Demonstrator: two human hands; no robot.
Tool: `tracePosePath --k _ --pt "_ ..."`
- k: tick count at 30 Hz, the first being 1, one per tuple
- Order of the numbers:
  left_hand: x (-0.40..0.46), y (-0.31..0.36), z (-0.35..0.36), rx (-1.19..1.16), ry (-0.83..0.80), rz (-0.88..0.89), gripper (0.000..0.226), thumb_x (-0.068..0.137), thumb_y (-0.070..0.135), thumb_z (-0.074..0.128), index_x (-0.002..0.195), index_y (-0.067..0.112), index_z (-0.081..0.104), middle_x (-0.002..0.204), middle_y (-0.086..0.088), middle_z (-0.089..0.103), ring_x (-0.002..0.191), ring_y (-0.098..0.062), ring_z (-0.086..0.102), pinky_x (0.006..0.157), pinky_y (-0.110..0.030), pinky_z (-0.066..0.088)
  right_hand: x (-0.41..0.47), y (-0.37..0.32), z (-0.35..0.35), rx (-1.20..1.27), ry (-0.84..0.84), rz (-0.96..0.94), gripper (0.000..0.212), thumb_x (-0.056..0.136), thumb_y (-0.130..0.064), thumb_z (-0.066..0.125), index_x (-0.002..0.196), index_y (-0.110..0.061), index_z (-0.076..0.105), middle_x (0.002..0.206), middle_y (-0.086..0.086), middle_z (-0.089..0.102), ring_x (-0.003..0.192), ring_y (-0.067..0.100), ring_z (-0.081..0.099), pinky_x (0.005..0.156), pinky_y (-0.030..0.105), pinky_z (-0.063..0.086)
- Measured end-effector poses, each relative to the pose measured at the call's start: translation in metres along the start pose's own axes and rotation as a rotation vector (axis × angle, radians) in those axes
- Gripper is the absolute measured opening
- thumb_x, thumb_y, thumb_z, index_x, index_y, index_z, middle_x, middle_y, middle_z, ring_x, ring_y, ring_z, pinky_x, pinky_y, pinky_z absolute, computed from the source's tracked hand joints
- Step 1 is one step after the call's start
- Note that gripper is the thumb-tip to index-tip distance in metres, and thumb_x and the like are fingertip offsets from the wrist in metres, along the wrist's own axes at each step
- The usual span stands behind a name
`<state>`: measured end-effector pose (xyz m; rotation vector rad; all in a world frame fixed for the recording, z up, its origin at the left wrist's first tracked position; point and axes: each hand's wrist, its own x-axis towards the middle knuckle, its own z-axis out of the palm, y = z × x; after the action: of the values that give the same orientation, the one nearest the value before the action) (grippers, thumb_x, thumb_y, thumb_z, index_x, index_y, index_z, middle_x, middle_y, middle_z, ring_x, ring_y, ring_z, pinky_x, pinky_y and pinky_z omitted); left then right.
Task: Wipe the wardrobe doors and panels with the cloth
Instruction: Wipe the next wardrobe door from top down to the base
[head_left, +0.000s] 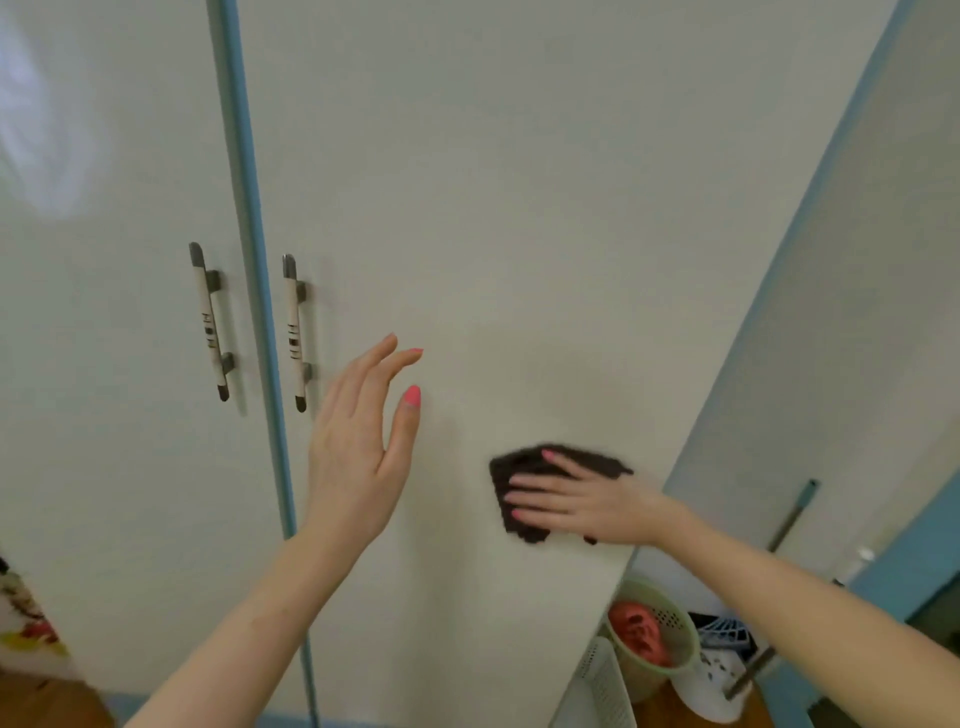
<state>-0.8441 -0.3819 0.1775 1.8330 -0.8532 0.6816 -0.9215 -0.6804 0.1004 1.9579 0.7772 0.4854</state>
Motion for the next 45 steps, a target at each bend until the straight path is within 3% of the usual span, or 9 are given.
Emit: tracePosePath --k 6,9,12,17,20,26,32,36,45 --pt "0.0 0.006 0.015 -0.005 -0.039 0.001 0.037 0.095 0.035 0.033 0.127 0.025 0.049 0.14 0.007 0.043 0.131 -0.008 0.035 0.107 -0.019 0.021 -0.027 0.11 -0.053 -0.134 0.282 0.547 0.046 0.096 -0.006 0.041 0.14 -0.018 0.049 0.148 0.004 0.042 0.14 0.031 0.034 0.114 0.057 0.021" --pt "0.005 0.01 0.02 -0.003 -0.05 0.01 0.038 0.095 0.037 0.031 0.127 0.026 0.049 0.14 0.009 0.043 0.131 -0.007 0.035 0.107 -0.017 0.02 -0.019 0.08 -0.039 -0.065 0.366 0.802 0.043 0.103 -0.017 0.033 0.145 -0.022 0.038 0.155 0.002 0.032 0.146 0.031 0.018 0.115 0.06 0.015" --pt "0.01 0.011 0.02 -0.004 -0.078 0.04 0.038 0.096 0.038 0.029 0.126 0.027 0.049 0.139 0.01 0.043 0.131 -0.006 0.035 0.108 -0.017 0.019 -0.038 -0.007 0.01 -0.037 0.147 0.467 0.061 0.096 -0.014 0.037 0.152 -0.023 0.018 0.162 0.001 0.008 0.149 0.027 0.006 0.119 0.054 0.001" --pt "0.006 0.009 0.009 -0.022 -0.112 0.065 0.04 0.096 0.039 0.026 0.126 0.028 0.05 0.14 0.011 0.042 0.13 -0.003 0.034 0.107 -0.019 0.022 -0.076 -0.045 0.019 -0.092 -0.205 -0.083 0.091 0.078 -0.021 0.075 0.151 -0.022 0.022 0.161 0.001 0.01 0.149 0.023 0.006 0.119 0.05 -0.01" --pt "0.008 0.002 0.002 -0.042 -0.117 0.07 0.039 0.096 0.039 0.026 0.125 0.029 0.05 0.139 0.012 0.043 0.13 -0.002 0.034 0.107 -0.023 0.024 -0.058 0.019 -0.006 -0.065 0.0 0.072 0.085 0.079 -0.014 0.07 0.151 -0.022 0.027 0.159 0.0 0.02 0.147 0.026 0.014 0.12 0.053 -0.002" --pt "0.009 -0.018 -0.007 -0.088 -0.116 0.051 0.039 0.096 0.04 0.026 0.126 0.03 0.049 0.14 0.013 0.042 0.131 -0.003 0.034 0.108 -0.022 0.024 0.0 0.085 -0.043 -0.059 0.373 0.842 0.069 0.09 -0.009 0.054 0.151 -0.021 0.025 0.159 0.004 0.02 0.147 0.034 0.014 0.115 0.062 0.01" --pt "-0.009 -0.05 -0.005 -0.108 -0.112 0.049 0.04 0.095 0.04 0.026 0.126 0.031 0.05 0.139 0.015 0.042 0.131 0.001 0.032 0.106 -0.011 0.019 -0.021 -0.075 0.035 -0.188 -0.141 0.18 0.069 0.093 -0.025 0.038 0.153 -0.007 0.009 0.162 0.006 0.005 0.149 0.025 -0.001 0.12 0.05 -0.003" --pt "-0.014 -0.058 -0.002 -0.106 -0.094 0.097 0.039 0.095 0.04 0.027 0.126 0.031 0.049 0.139 0.013 0.043 0.131 -0.001 0.034 0.107 -0.017 0.022 -0.03 -0.115 0.048 -0.143 -0.245 0.065 0.067 0.089 -0.018 0.038 0.153 -0.021 0.018 0.159 -0.002 0.017 0.147 0.021 0.01 0.12 0.051 -0.006" --pt "-0.028 -0.074 0.038 -0.128 -0.011 0.222 0.038 0.096 0.036 0.029 0.126 0.026 0.051 0.138 0.009 0.045 0.13 -0.004 0.035 0.108 -0.022 0.024 0.004 0.011 -0.018 -0.08 0.315 0.8 0.056 0.091 -0.009 0.043 0.146 -0.018 0.037 0.151 0.006 0.037 0.143 0.033 0.027 0.116 0.059 0.017"
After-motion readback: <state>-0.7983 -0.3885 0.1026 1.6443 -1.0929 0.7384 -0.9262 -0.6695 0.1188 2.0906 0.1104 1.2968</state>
